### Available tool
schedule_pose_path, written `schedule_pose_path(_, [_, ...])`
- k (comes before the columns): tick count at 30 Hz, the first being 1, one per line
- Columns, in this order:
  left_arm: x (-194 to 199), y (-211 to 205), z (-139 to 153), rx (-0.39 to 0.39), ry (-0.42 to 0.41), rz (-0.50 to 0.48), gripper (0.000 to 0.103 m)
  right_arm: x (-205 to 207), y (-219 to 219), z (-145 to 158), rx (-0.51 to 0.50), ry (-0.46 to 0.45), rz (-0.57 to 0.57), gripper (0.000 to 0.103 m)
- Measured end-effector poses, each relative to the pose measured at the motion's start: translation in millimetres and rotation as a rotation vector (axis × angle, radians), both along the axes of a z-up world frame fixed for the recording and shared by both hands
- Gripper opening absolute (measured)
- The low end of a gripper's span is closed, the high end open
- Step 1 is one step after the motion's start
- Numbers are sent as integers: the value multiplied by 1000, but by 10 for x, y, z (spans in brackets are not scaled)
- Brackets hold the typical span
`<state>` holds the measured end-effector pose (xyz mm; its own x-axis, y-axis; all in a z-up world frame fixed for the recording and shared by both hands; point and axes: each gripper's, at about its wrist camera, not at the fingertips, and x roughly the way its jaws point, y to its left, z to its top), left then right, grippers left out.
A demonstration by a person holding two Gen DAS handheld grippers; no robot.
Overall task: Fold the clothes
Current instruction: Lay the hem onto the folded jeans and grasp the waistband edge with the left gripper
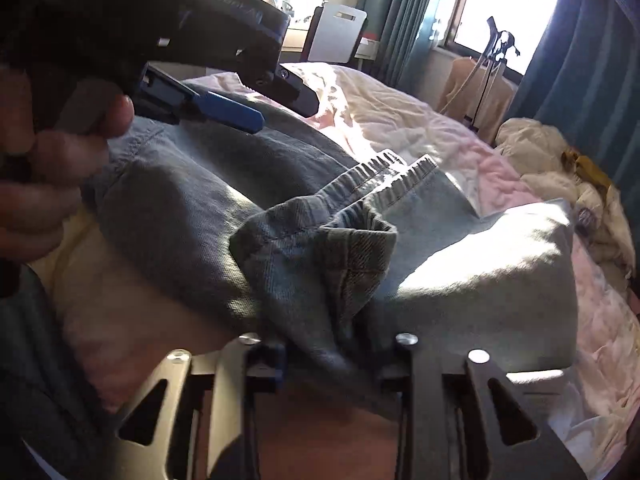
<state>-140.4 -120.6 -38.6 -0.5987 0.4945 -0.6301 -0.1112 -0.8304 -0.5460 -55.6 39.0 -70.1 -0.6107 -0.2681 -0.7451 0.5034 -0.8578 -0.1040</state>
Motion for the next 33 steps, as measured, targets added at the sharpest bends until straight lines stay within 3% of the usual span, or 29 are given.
schedule_pose_path(1, [4,15,18,7,10,-10,50,29,36,37,-32,-27,4,55])
schedule_pose_path(6, [0,126,87,35,46,-55,50,196,263,294,-195,-116,27,57])
schedule_pose_path(10, [-55,227,43,19,34,-71,50,200,526,495,-351,-76,-26,57])
schedule_pose_path(12, [-96,264,-10,10,18,-68,50,53,611,475,-414,-77,-77,57])
schedule_pose_path(15, [-150,301,-109,15,-12,-74,50,-320,670,265,-496,-166,-122,56])
schedule_pose_path(17, [-170,308,-138,31,-21,-80,50,-471,611,104,-475,-204,-111,38])
schedule_pose_path(18, [-174,306,-143,41,-23,-81,50,-479,568,54,-460,-220,-100,21])
schedule_pose_path(19, [-179,304,-148,51,-25,-83,50,-460,525,23,-445,-232,-91,14])
schedule_pose_path(21, [-189,300,-157,71,-28,-87,50,-389,441,12,-408,-233,-66,11])
schedule_pose_path(25, [-204,290,-173,118,-33,-96,50,-91,384,296,-363,-150,22,10])
schedule_pose_path(28, [-205,296,-183,156,-34,-104,50,15,388,296,-359,-160,48,10])
schedule_pose_path(33, [-272,383,-266,76,-49,-84,50,-125,356,-10,-357,-249,-8,10])
